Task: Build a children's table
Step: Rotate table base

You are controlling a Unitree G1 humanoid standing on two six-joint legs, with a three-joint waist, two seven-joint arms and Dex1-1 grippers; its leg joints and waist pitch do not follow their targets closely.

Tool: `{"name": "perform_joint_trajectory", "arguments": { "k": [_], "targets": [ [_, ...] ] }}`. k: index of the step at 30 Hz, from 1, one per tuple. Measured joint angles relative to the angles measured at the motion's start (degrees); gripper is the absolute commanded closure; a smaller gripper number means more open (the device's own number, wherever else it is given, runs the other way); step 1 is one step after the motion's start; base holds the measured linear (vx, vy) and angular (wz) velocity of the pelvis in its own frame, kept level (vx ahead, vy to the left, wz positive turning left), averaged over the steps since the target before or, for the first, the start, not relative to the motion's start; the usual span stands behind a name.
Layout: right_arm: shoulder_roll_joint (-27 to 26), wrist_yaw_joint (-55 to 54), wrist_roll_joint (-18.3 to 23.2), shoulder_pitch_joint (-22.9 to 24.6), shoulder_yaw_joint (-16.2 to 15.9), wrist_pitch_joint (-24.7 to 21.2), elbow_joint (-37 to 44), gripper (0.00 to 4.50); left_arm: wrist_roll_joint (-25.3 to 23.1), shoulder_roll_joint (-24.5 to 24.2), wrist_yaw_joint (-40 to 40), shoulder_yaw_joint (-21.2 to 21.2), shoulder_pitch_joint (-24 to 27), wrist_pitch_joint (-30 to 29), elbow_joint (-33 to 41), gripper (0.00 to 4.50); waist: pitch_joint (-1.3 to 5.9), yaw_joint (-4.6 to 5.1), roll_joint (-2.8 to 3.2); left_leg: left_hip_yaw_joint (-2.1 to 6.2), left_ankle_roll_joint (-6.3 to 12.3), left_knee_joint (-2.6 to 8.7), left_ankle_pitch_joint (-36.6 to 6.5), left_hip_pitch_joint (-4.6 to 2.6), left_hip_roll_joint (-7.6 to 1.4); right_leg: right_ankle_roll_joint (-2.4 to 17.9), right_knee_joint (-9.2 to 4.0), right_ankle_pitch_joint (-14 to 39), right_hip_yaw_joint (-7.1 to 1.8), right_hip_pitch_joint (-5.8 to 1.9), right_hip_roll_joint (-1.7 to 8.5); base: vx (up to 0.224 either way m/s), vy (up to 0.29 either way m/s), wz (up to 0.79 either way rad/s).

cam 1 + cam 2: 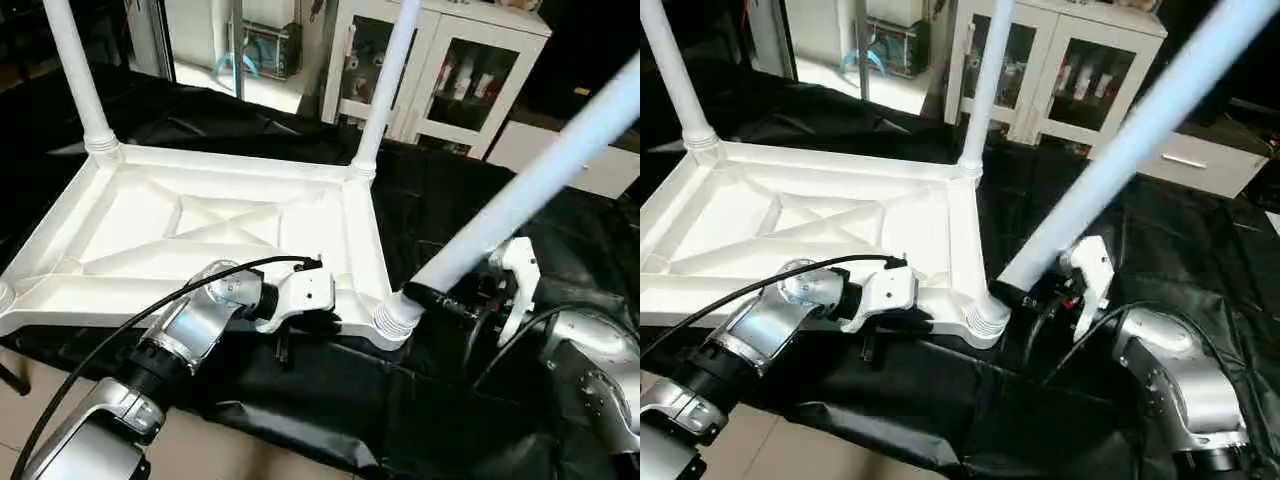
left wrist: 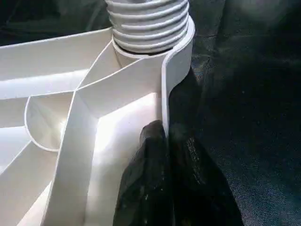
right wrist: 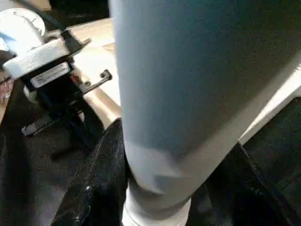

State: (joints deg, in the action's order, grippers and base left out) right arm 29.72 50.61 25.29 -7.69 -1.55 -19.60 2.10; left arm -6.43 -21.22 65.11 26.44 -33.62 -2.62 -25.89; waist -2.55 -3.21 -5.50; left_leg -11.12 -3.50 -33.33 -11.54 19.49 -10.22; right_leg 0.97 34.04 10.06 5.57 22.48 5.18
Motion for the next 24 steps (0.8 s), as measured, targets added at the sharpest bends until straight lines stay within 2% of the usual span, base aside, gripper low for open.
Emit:
{"name": "perform_joint_trajectory", "arguments": {
  "k": [3,6,9,11,15,18,24],
  "targets": [
    [1.12,0.49,-1.94,-1.72,-2.35,-0.02,0.15,2.69,-0.02,-0.06,0.07,0.01,0.01,-0.13,-0.45,4.5,0.0,0.31,-0.02,0.03,-0.06,0.09,-0.05,-0.48,0.01,-0.13,-0.12,0.08,0.02,-0.44,0.0,0.0,0.0,0.0],
    [2.39,0.97,-3.0,-3.87,-4.48,-0.93,0.19,2.69,-0.01,-0.11,0.21,0.0,0.05,-0.27,-0.44,4.5,0.03,0.52,-0.07,0.11,-0.07,0.12,-0.05,-0.49,0.02,-0.15,-0.23,0.09,0.07,-0.52,0.0,0.0,0.0,0.0],
    [2.46,1.1,-3.2,-5.37,-5.1,-3.03,0.18,2.69,0.01,-0.14,0.57,0.0,0.08,-0.41,-0.34,4.5,0.15,0.56,-0.28,0.12,-0.06,0.2,-0.08,-0.46,0.03,-0.14,-0.33,0.09,0.08,-0.52,-0.01,0.0,0.0,0.0],
    [2.21,1.26,-3.14,-6.99,-5.14,-6.02,-0.09,2.69,0.06,-0.32,0.79,-0.14,0.15,-0.63,-0.16,4.5,0.19,0.82,-0.34,0.12,-0.07,0.21,-0.09,-0.47,0.03,-0.14,-0.34,0.09,0.08,-0.52,-0.01,0.0,0.0,0.0],
    [0.41,1.15,-2.32,-10.33,-5.09,-9.97,-3.54,2.69,0.02,-0.35,0.74,-0.18,0.27,-1.03,-0.16,4.5,0.28,1.14,-0.47,0.16,-0.07,0.21,-0.09,-0.5,0.03,-0.14,-0.32,0.09,0.09,-0.51,-0.02,0.0,0.0,0.0],
    [0.0,1.0,-1.7,-10.26,-5.02,-9.99,-4.99,2.69,-0.26,-0.35,0.7,0.17,0.39,-1.23,-0.16,4.5,0.55,1.09,-0.87,0.21,-0.09,0.23,-0.11,-0.48,0.03,-0.17,-0.38,0.1,0.13,-0.53,-0.02,0.0,0.0,0.0],
    [0.02,0.79,-1.17,-7.87,-4.2,-8.4,-4.2,2.69,-0.6,-0.41,0.69,0.4,0.91,-1.47,0.56,4.5,0.8,1.09,-1.07,0.25,-0.08,0.45,-0.19,-0.53,0.07,-0.17,-0.81,0.1,0.16,-0.7,-0.05,0.0,0.0,0.0]
  ]
}}
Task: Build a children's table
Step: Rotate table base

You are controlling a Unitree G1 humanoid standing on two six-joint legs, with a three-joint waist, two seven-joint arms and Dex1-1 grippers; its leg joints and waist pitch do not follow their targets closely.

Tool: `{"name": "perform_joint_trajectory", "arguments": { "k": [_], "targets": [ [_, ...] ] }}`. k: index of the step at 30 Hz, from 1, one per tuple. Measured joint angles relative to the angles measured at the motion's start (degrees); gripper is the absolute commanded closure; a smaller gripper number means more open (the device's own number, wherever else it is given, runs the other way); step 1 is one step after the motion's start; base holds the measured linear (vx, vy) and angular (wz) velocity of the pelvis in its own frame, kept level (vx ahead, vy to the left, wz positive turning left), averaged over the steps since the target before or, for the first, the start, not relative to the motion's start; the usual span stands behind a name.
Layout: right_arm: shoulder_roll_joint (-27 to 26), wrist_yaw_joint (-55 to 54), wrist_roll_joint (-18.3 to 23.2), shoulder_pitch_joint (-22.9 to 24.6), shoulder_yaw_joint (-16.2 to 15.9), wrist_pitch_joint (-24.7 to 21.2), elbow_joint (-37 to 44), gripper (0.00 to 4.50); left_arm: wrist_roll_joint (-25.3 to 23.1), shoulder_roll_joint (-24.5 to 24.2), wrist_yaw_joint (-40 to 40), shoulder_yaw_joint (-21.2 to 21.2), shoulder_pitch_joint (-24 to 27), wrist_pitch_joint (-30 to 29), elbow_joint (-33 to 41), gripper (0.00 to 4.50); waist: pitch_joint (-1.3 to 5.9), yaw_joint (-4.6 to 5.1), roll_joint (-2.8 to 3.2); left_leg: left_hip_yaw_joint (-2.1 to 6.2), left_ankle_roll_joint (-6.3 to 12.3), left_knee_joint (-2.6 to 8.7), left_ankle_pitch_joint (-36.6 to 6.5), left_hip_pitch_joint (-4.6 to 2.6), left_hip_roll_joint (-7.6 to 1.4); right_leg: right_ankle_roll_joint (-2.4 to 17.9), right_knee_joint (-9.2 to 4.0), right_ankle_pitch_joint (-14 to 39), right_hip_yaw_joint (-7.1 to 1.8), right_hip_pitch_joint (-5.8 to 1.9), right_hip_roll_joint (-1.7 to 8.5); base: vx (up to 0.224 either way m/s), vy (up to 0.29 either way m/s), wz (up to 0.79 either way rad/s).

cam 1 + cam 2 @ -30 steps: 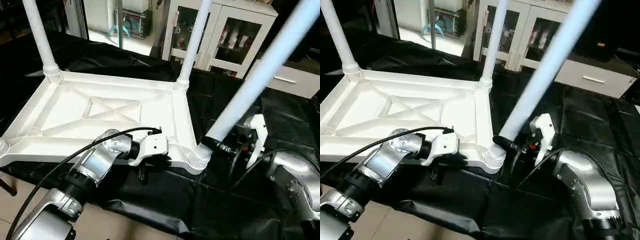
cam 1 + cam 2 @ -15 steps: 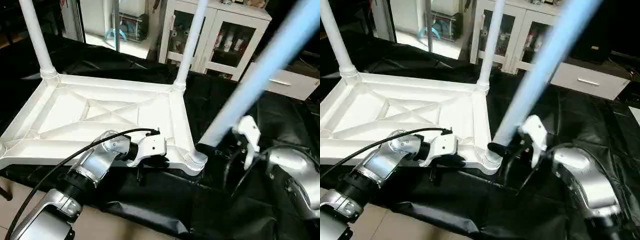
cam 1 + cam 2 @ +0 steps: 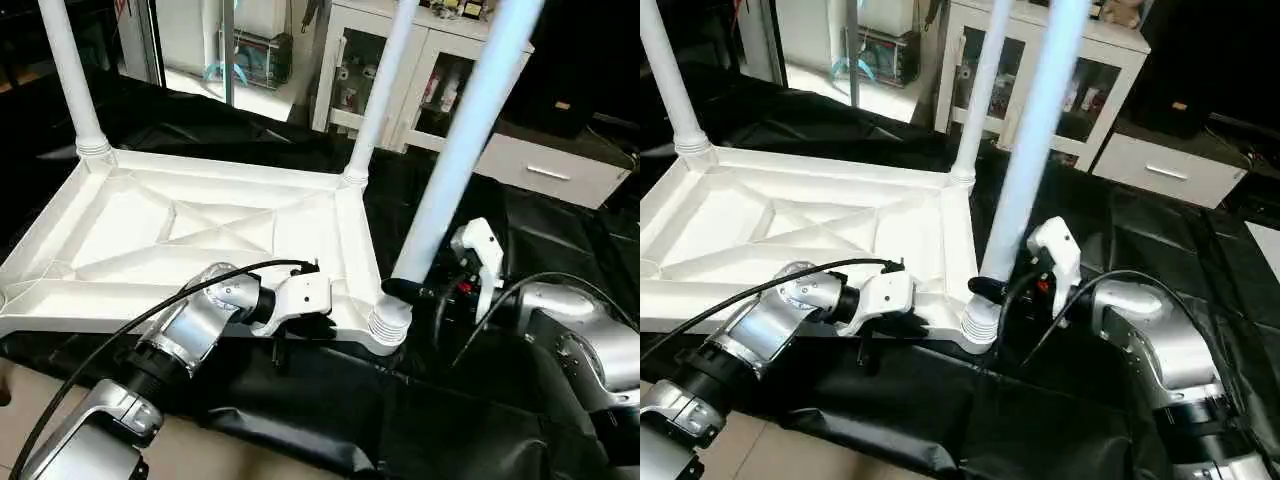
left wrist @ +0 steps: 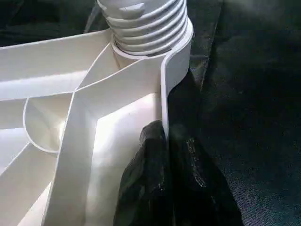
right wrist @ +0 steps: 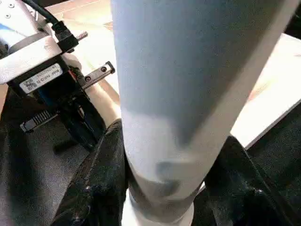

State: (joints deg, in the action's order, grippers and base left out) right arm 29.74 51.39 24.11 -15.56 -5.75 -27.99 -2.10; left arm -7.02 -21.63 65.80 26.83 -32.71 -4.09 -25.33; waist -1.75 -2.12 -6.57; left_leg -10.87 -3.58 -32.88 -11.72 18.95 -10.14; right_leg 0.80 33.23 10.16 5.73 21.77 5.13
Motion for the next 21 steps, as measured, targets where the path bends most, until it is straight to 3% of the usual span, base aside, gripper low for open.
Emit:
{"name": "perform_joint_trajectory", "arguments": {
  "k": [11,13,14,17,21],
  "targets": [
    [-1.74,-2.79,-0.13,4.56,0.98,4.05,3.11,2.69,-0.02,0.28,-0.89,-0.16,0.59,0.21,0.74,4.5,0.08,0.07,0.23,0.44,-0.06,0.22,-0.03,-0.02,0.13,-0.11,-0.21,0.07,0.07,-0.01,-0.09,0.0,0.0,0.0],
    [-2.13,-2.99,0.04,4.77,1.77,3.8,3.67,2.69,0.27,0.65,-0.96,-0.7,0.59,-0.32,0.74,4.03,-0.12,0.07,0.62,0.51,-0.05,0.22,-0.03,0.05,0.22,-0.11,-0.24,0.07,0.04,0.06,-0.08,0.0,0.0,0.0],
    [-2.12,-2.98,0.2,4.75,2.09,3.67,3.85,2.69,0.79,0.82,-0.93,-1.18,0.59,-0.68,0.74,4.03,-0.16,0.04,0.74,0.52,-0.05,0.2,-0.03,0.06,0.22,-0.11,-0.24,0.07,0.04,0.09,-0.08,0.0,0.0,0.0],
    [0.33,-2.23,2.23,3.43,3.9,0.34,5.92,2.69,5.42,0.8,0.88,-4.35,0.35,-1.79,3.79,3.8,-0.94,-0.15,1.11,0.57,-0.05,0.09,-0.02,0.25,0.22,-0.08,-0.25,0.05,0.04,0.23,-0.08,0.0,0.0,0.0],
    [3.3,-0.43,4.9,0.64,4.18,-4.92,6.86,2.69,8.86,0.34,3.07,-6.3,-1.55,-2.09,7.35,3.41,-1.32,-0.76,1.76,0.53,-0.05,0.18,0.0,0.46,0.2,0.28,-0.07,-0.21,0.01,0.44,-0.1,0.0,0.0,0.0]
  ]
}}
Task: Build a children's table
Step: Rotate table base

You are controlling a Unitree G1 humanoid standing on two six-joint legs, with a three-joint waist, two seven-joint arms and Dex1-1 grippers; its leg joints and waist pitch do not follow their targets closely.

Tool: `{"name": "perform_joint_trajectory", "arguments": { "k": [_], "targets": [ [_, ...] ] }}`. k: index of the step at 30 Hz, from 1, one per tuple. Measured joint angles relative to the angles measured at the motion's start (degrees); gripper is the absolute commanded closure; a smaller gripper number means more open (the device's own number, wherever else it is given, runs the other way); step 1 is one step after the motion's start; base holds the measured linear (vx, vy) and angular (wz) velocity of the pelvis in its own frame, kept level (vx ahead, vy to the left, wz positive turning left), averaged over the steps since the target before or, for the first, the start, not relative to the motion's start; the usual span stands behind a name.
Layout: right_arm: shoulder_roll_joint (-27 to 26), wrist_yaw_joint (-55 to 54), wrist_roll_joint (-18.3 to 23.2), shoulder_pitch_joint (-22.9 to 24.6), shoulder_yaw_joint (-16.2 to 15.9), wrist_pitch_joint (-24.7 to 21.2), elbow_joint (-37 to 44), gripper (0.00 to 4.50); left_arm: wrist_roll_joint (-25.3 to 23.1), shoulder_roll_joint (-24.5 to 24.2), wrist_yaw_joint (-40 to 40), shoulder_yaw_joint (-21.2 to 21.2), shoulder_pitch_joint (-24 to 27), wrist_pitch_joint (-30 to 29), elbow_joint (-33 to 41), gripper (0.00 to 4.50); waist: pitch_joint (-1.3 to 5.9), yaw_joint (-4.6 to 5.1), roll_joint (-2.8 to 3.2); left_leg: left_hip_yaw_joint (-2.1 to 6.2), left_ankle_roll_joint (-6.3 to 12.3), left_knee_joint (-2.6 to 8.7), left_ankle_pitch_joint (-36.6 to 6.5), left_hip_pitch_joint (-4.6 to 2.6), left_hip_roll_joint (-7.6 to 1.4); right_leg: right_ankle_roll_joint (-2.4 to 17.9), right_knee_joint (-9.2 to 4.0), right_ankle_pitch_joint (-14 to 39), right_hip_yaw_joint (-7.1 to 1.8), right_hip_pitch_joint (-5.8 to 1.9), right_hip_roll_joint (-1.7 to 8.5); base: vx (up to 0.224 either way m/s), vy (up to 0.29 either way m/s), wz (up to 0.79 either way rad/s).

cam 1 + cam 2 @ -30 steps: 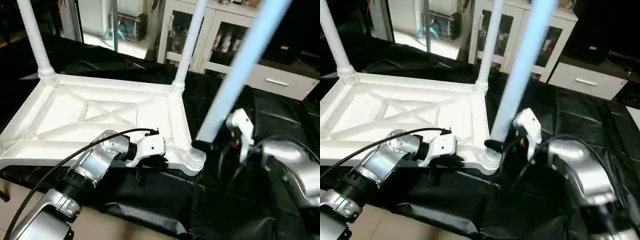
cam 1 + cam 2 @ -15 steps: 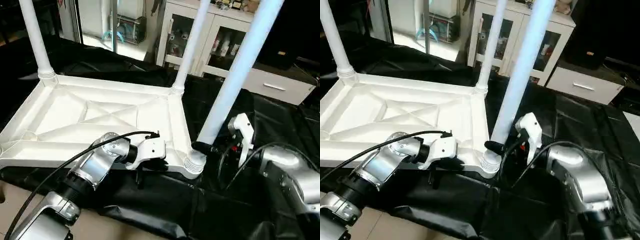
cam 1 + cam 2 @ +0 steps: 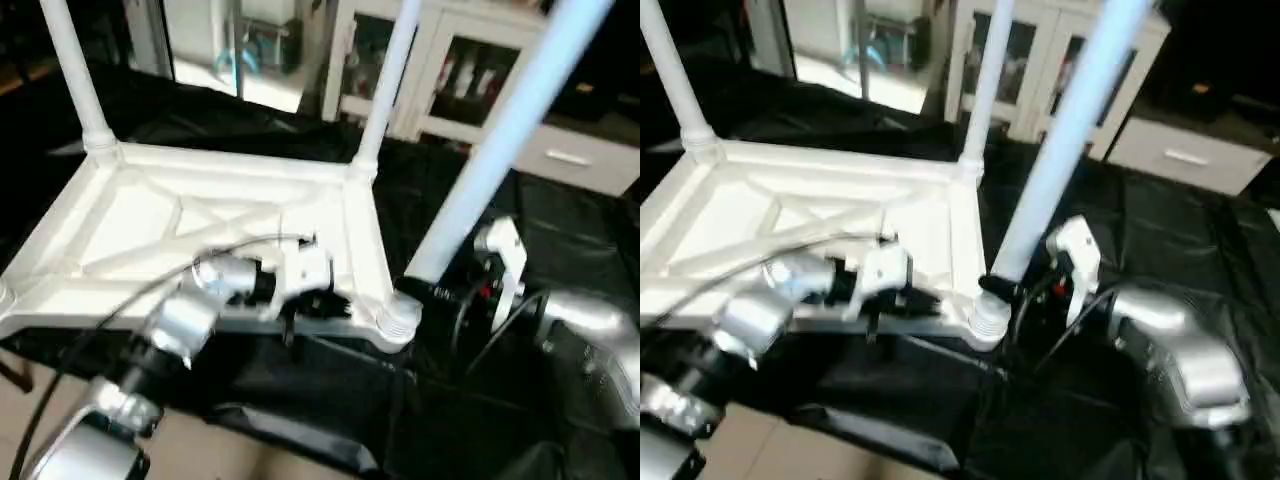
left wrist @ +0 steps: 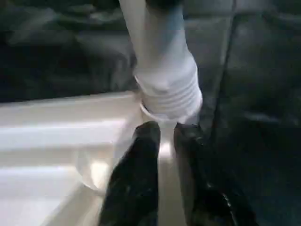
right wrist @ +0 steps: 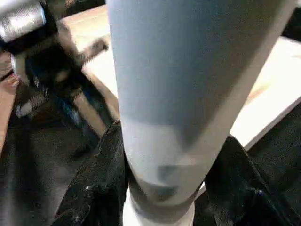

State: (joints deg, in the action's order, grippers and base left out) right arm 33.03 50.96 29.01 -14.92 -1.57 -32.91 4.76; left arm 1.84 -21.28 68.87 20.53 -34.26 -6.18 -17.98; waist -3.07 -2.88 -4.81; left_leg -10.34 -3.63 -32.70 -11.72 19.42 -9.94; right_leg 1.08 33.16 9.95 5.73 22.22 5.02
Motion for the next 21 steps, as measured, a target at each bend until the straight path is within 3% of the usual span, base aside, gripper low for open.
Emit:
{"name": "perform_joint_trajectory", "arguments": {
  "k": [3,7,12,16,21],
  "targets": [
    [0.78,0.72,0.58,-2.83,0.01,-1.6,0.84,2.69,2.88,0.6,0.6,-2.34,-0.1,-1.63,0.82,3.15,-0.07,-0.16,0.11,-0.2,0.35,-0.05,0.22,0.89,-0.02,0.19,0.39,0.12,-0.11,1.06,-0.02,0.0,0.0,0.0],
    [0.78,0.19,0.64,-7.26,1.05,-2.18,1.95,2.69,6.02,3.53,-2.83,-6.39,-3.07,-4.13,0.67,2.93,-0.16,-0.66,-0.06,-0.25,0.75,-0.99,-0.03,1.73,-0.14,0.83,1.71,0.54,-0.22,2.07,0.02,0.0,0.0,0.0],
    [0.69,-0.03,1.36,-9.44,1.06,-3.33,3.6,2.69,9.85,5.61,-6.98,-11.34,-7.09,-6.84,1.01,2.5,-0.19,-1.29,-0.03,-0.28,0.6,-1.27,-0.04,1.28,-0.21,0.95,1.88,0.64,-0.26,1.59,0.04,0.0,0.0,0.0],
    [0.87,0.25,1.94,-10.34,-0.38,-5.23,6.07,2.69,20.01,12.44,-12.06,-18.08,-9.23,-17.03,2.19,2.13,-0.22,-2.17,-0.08,-0.3,0.24,-1.55,-0.11,1.21,-0.22,0.91,1.96,0.49,-0.26,1.39,0.11,0.0,0.0,0.0],
    [0.43,0.15,1.77,-10.56,-1.77,-5.73,6.37,2.69,27.25,14.54,-13.94,-21.45,-12.58,-23.47,5.32,1.8,-0.21,-2.43,-0.08,-0.38,0.2,-1.59,-0.08,0.96,-0.22,0.81,1.92,0.44,-0.26,1.07,0.18,0.0,0.0,0.0]
  ]
}}
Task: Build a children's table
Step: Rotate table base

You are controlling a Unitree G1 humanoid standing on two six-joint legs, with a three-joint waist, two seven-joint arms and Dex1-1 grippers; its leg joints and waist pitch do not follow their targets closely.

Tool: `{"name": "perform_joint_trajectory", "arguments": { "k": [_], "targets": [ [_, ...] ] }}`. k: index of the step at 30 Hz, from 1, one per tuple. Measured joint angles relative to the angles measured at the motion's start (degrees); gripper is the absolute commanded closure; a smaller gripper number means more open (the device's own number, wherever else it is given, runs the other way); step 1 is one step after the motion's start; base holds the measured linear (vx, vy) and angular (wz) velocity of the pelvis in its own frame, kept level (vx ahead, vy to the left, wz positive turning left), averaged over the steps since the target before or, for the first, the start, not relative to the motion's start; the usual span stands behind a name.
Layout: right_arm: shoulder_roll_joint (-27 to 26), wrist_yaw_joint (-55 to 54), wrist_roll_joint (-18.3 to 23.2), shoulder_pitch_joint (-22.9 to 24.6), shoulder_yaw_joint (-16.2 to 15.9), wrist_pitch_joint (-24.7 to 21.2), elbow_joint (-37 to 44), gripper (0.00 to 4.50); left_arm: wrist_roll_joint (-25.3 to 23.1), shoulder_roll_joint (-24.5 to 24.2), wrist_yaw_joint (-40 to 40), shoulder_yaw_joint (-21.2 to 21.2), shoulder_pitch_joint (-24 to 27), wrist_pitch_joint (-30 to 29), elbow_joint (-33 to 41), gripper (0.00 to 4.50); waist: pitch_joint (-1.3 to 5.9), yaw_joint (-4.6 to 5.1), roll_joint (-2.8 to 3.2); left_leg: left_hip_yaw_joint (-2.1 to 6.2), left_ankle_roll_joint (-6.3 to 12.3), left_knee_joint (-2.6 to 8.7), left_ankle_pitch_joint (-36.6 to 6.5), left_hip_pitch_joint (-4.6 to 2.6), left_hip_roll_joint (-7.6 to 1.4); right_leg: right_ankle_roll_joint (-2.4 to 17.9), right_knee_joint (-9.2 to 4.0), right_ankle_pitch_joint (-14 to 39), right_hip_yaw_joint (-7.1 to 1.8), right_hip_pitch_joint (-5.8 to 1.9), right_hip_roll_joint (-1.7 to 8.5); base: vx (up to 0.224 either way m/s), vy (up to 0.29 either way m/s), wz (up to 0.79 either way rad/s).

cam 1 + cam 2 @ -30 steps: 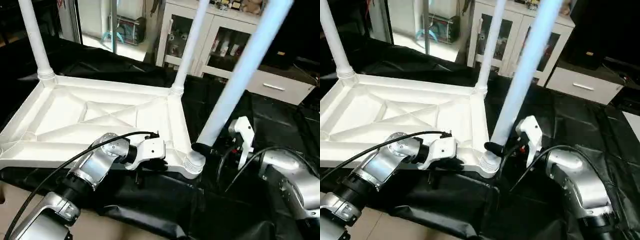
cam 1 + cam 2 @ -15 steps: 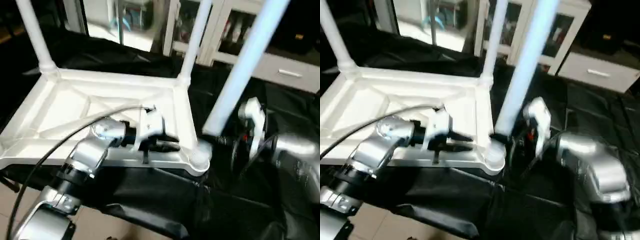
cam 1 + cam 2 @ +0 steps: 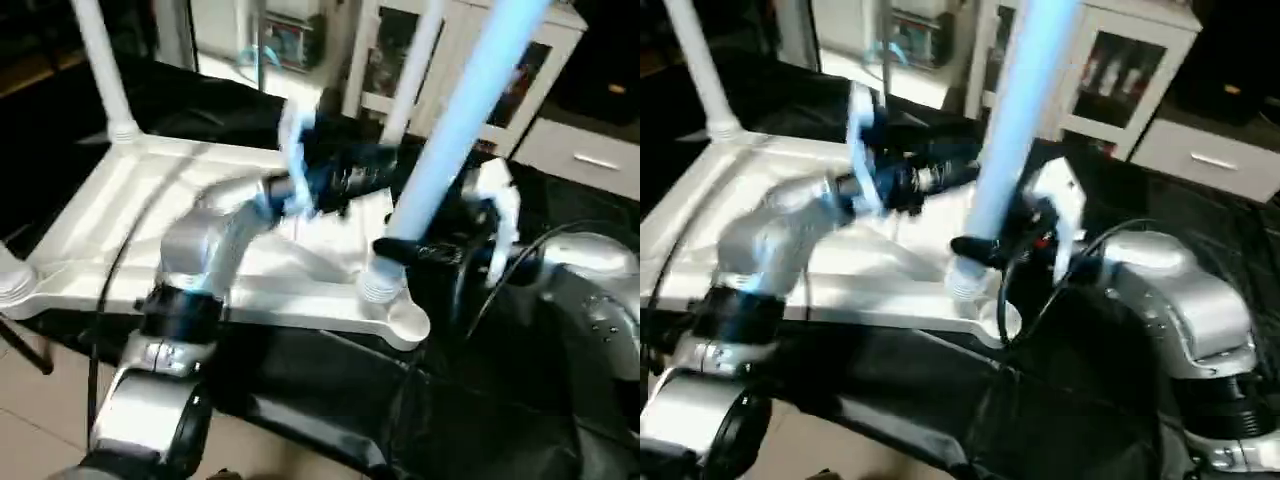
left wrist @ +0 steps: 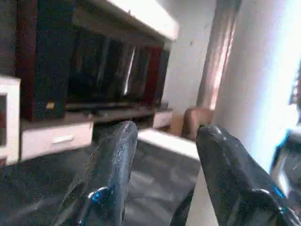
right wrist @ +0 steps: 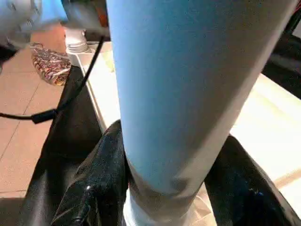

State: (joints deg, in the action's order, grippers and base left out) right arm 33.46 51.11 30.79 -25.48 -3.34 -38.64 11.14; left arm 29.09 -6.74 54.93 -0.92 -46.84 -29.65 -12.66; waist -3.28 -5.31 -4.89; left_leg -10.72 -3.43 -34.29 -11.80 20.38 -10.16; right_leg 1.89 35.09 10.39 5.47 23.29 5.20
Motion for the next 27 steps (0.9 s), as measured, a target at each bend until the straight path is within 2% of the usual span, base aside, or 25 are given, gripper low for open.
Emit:
{"name": "perform_joint_trajectory", "arguments": {
  "k": [3,5,8,15,18,22,27],
  "targets": [
    [-0.05,-0.31,-0.17,-1.02,-0.59,-0.7,0.0,2.69,4.72,0.22,0.46,-1.84,0.01,-5.03,0.15,1.53,-0.01,0.05,0.01,0.0,0.0,-0.01,0.0,0.02,0.0,-0.09,0.0,-0.04,0.0,0.01,0.0,0.0,0.0,0.0],
    [-0.01,-0.8,-0.19,-1.72,-0.56,-1.22,0.02,2.69,6.0,0.09,0.59,-2.34,0.01,-6.67,0.76,1.35,0.0,0.1,0.01,0.02,-0.01,0.0,0.0,0.03,-0.01,-0.1,-0.01,-0.04,0.01,0.02,-0.01,0.0,0.0,0.0],
    [0.03,-1.96,-0.7,-1.85,-0.54,-1.67,-0.11,2.69,6.23,-0.96,1.41,-2.4,0.03,-7.65,1.9,1.27,0.0,0.06,0.01,0.02,0.0,0.01,0.0,0.04,-0.01,-0.12,-0.02,-0.03,0.02,0.02,-0.01,0.0,0.0,0.0],
    [1.65,-1.89,-1.27,-2.43,-0.92,-3.72,-0.14,2.69,7.87,-2.09,2.25,-1.98,0.93,-9.61,4.26,0.61,0.0,-0.11,0.01,0.02,0.0,-0.02,0.01,0.05,-0.01,-0.13,0.0,-0.04,0.01,0.01,-0.01,0.0,0.0,0.0],
    [2.77,-1.82,-2.24,-2.41,-2.98,-4.65,-0.05,2.69,7.77,-1.5,1.89,-1.38,0.85,-9.41,5.1,0.4,0.0,-0.12,0.01,0.02,0.0,-0.04,0.01,0.04,-0.01,-0.14,0.01,-0.05,0.01,0.01,-0.01,0.0,0.0,0.0],
    [2.89,-1.84,-3.71,-2.37,-6.43,-6.26,0.05,2.69,4.94,0.49,-1.28,0.85,-0.1,-6.96,4.86,0.02,0.0,-0.18,0.0,0.04,0.0,-0.1,0.01,0.08,-0.01,-0.22,0.01,-0.09,0.01,0.0,-0.01,0.0,0.0,0.0],
    [2.89,-1.93,-4.35,-2.41,-6.61,-6.37,0.04,2.69,4.25,2.44,-4.04,1.09,-0.57,-5.34,4.31,0.01,0.0,-0.19,0.0,0.04,0.0,-0.15,0.02,0.06,-0.02,-0.26,0.06,-0.12,0.0,0.0,-0.01,0.0,0.0,0.0]
  ]
}}
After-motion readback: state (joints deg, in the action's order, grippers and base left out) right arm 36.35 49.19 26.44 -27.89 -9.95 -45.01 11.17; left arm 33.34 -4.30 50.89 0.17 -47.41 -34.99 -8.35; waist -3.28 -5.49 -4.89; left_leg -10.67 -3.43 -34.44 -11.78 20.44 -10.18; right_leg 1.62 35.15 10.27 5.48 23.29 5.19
